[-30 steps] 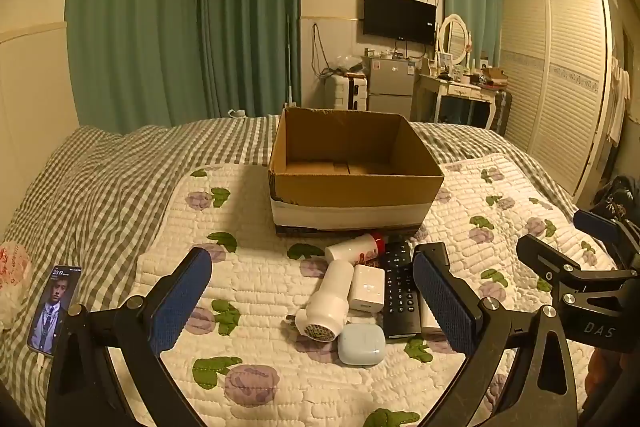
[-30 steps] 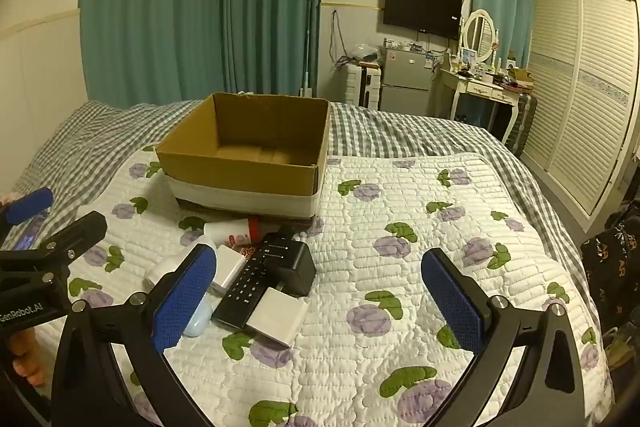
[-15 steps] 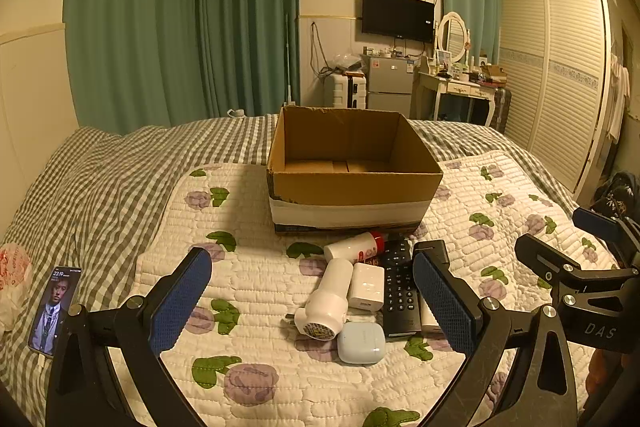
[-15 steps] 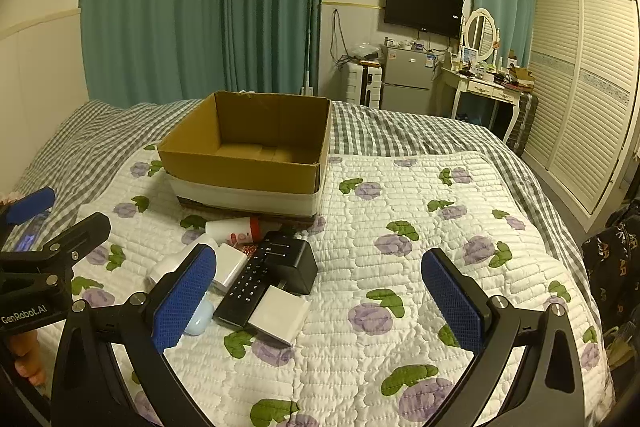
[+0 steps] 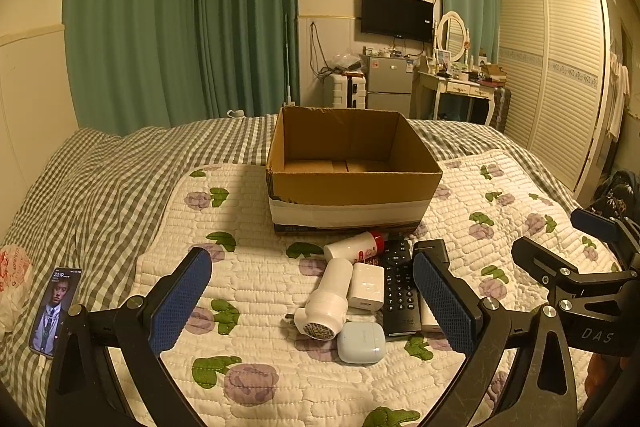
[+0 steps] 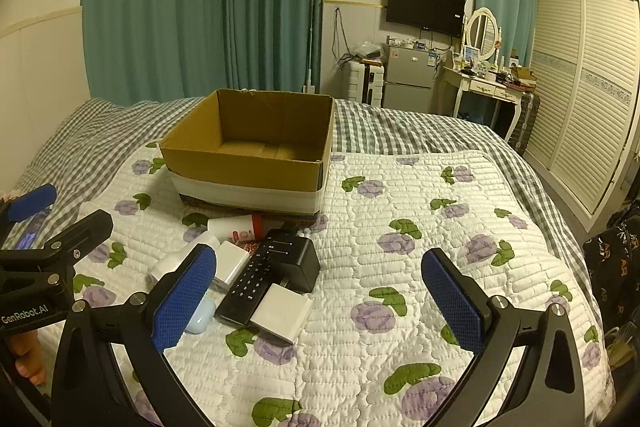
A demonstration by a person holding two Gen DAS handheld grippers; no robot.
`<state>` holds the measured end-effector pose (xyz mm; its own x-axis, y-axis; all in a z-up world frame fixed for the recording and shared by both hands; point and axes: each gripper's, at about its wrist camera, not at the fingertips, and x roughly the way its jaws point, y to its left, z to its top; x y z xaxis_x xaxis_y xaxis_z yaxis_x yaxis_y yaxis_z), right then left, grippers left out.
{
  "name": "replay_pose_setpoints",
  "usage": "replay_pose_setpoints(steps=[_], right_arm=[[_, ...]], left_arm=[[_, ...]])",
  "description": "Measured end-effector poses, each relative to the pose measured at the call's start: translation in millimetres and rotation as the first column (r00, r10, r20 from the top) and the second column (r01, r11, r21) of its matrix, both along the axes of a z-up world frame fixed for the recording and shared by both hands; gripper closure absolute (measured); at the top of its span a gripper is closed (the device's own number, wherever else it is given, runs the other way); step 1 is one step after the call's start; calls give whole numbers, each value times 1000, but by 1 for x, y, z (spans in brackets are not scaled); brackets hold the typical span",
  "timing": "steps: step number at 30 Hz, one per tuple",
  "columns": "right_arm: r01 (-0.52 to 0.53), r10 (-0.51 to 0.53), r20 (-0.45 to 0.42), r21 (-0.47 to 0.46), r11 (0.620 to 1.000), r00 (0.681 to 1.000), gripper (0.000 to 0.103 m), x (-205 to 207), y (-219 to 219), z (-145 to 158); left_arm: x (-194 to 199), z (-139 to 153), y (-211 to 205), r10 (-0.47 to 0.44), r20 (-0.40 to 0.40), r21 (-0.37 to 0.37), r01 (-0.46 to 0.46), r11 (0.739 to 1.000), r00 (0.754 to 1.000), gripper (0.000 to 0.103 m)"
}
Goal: Organize rigid objects
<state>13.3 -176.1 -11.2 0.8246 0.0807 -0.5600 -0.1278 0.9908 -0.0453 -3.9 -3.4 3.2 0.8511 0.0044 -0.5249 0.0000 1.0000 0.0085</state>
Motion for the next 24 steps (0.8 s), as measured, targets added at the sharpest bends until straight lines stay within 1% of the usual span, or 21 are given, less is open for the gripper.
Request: replay_pose_setpoints(steps=[24], right_arm=[[-7, 7, -4, 0, 1000, 1000, 0, 0, 1, 1]], left_arm=[[1, -2, 0, 0, 1, -1, 0, 1000, 1000, 0]])
